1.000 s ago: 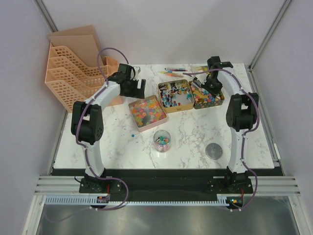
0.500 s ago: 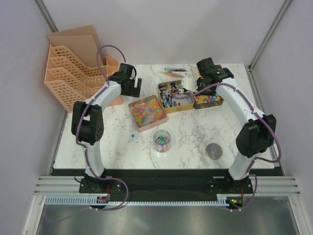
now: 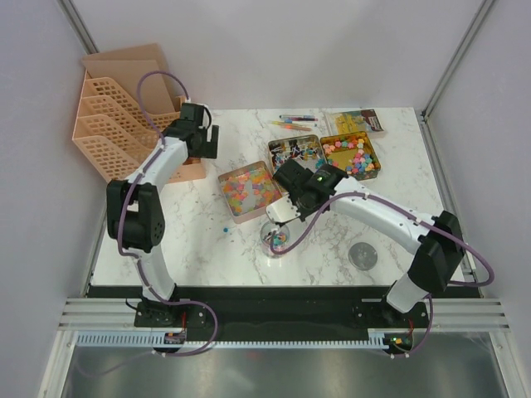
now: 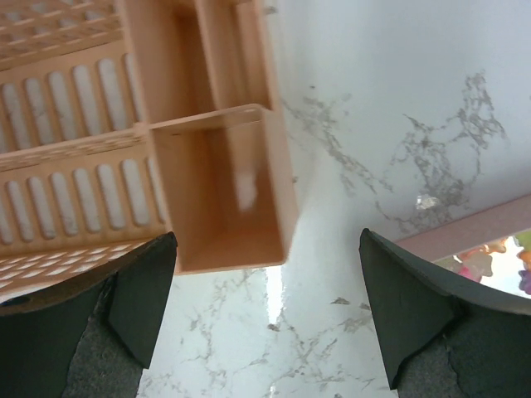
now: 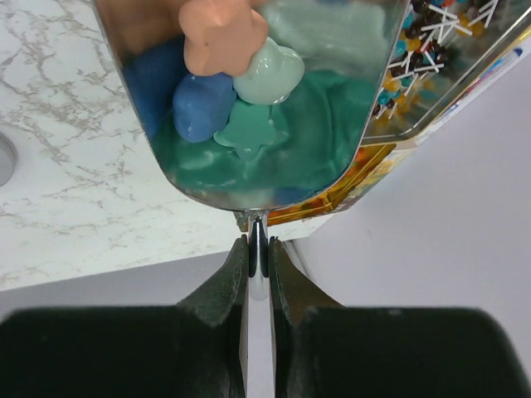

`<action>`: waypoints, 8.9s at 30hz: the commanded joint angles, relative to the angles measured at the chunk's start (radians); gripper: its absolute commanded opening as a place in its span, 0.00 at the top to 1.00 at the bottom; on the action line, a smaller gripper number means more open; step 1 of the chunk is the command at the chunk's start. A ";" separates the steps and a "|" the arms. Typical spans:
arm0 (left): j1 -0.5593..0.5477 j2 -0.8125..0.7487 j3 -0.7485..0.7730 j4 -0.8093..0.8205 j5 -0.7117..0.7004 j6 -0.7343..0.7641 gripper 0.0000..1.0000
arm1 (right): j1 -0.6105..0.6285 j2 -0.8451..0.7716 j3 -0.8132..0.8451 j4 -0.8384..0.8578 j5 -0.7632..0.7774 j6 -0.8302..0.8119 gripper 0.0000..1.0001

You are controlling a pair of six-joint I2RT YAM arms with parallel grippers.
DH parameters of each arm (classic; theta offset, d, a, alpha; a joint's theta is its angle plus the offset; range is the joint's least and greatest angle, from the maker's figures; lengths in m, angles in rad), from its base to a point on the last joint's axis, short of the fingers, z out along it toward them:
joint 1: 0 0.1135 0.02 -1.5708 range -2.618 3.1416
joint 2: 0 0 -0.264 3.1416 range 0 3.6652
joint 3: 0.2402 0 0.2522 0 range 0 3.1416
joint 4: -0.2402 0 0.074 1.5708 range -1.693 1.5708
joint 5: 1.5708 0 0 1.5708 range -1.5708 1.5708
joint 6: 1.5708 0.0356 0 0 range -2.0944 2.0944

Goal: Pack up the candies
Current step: Place the fake candies in the packing bottle, then adjust the spatula, then scoop the fake candies from the storage box.

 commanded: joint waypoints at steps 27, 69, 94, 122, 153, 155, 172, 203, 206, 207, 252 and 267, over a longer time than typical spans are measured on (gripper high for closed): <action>0.021 -0.291 -0.223 0.184 0.008 -0.029 0.04 | 0.299 0.089 -0.061 -0.108 0.613 0.090 1.00; 0.023 -0.279 -0.192 0.096 1.179 -0.135 0.48 | -0.034 0.407 0.692 -0.220 -0.067 0.493 1.00; 0.093 -0.109 -0.207 0.218 1.641 -0.195 0.98 | -0.107 0.137 0.416 -0.058 -0.347 0.498 0.63; 0.084 -0.038 -0.310 0.589 1.929 -0.526 0.98 | -0.316 -0.109 0.116 0.274 -0.892 0.576 0.56; 0.132 0.032 -0.175 0.297 1.710 -0.342 0.01 | -0.371 0.082 0.409 0.082 -0.846 0.525 1.00; 0.127 0.047 -0.065 -0.007 1.469 -0.019 0.00 | -0.400 0.089 0.446 0.027 -0.788 0.506 1.00; 0.109 -0.058 -0.069 0.013 0.728 0.061 0.00 | -0.463 0.512 0.761 -0.013 -0.105 0.124 1.00; 0.143 -0.127 -0.181 0.074 0.744 0.013 0.00 | -0.316 0.557 0.448 0.395 0.183 -0.468 1.00; 0.143 -0.123 -0.181 0.077 0.747 0.007 0.00 | -0.315 0.568 0.431 0.397 0.164 -0.479 1.00; 0.143 -0.124 -0.183 0.076 0.746 0.007 0.00 | -0.315 0.569 0.429 0.397 0.156 -0.479 1.00; 0.143 -0.048 -0.171 0.077 0.622 0.047 0.00 | -0.410 0.714 0.555 0.417 -0.159 -0.962 1.00; 0.144 -0.075 -0.203 0.103 0.636 0.041 0.00 | -0.391 0.580 0.342 0.438 -0.146 -1.059 1.00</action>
